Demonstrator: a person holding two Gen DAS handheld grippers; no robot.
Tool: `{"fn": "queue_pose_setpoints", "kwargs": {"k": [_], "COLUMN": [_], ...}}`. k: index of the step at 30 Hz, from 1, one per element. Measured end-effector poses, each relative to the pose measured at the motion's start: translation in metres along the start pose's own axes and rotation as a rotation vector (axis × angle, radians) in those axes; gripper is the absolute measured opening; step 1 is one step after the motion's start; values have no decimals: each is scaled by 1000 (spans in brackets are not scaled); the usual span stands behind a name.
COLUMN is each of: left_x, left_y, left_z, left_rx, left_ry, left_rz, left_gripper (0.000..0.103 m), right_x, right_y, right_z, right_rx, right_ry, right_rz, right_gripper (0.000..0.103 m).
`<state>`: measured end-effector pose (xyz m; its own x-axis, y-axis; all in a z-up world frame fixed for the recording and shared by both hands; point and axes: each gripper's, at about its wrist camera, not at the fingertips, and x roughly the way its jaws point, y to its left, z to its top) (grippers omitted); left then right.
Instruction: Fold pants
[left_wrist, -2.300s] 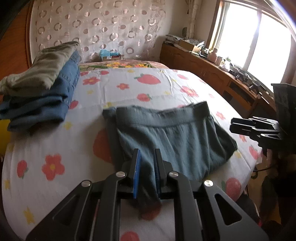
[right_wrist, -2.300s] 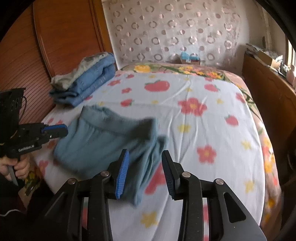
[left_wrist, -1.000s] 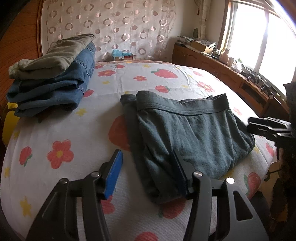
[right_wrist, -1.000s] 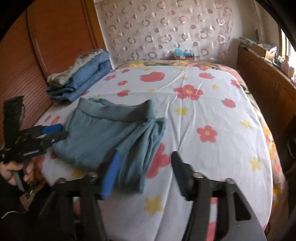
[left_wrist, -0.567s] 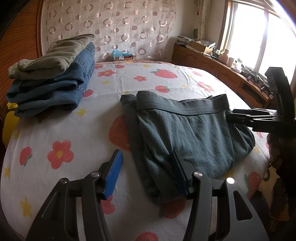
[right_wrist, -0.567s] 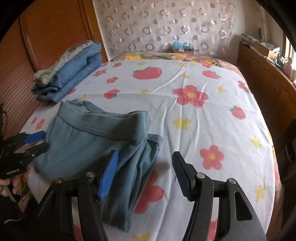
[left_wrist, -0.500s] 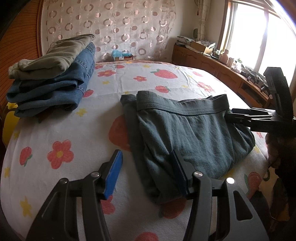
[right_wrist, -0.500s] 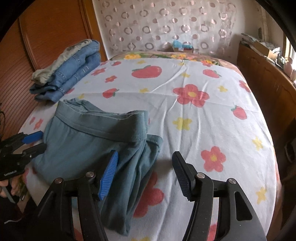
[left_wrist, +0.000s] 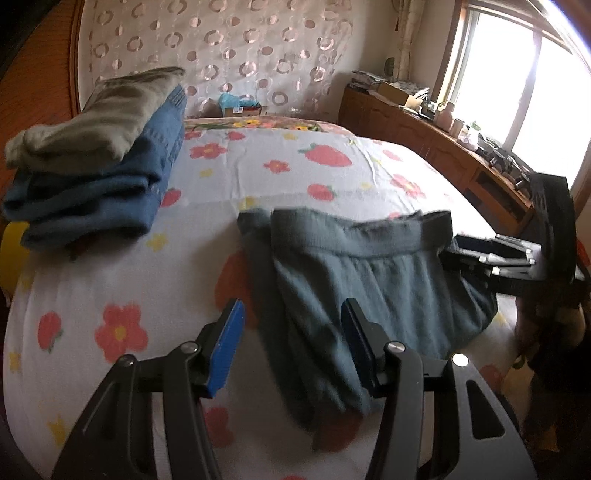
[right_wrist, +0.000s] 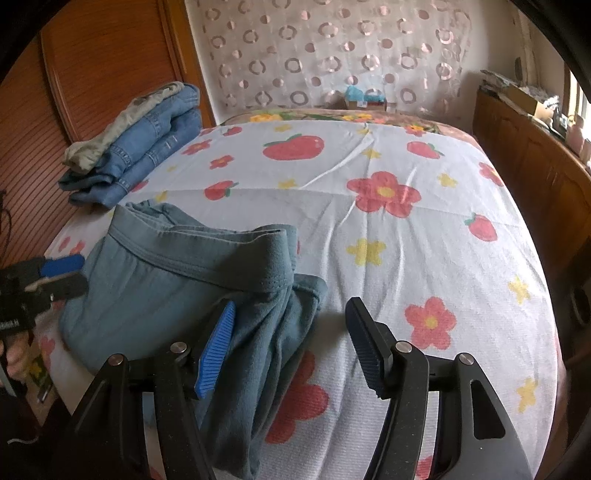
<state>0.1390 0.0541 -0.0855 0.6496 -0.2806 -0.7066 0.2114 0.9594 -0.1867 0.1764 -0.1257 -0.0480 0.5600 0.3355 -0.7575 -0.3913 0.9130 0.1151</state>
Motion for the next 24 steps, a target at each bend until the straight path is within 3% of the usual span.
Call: {"fn": "queue_pose_setpoints", "kwargs": {"k": [7, 13, 24], "left_x": [15, 30, 48], "left_y": [4, 11, 25], "left_z": [20, 31, 42], "left_rx": [-49, -48, -62], "left_ry": [5, 27, 85], "left_rz": [-42, -6, -63], "left_gripper": [54, 54, 54], "right_x": [1, 1, 2], "right_y": [4, 5, 6], "right_z": [-2, -2, -2], "right_rx": [-28, -28, -31], "right_ry": [4, 3, 4], "right_rz": [-19, -18, -20], "right_gripper": [64, 64, 65]}}
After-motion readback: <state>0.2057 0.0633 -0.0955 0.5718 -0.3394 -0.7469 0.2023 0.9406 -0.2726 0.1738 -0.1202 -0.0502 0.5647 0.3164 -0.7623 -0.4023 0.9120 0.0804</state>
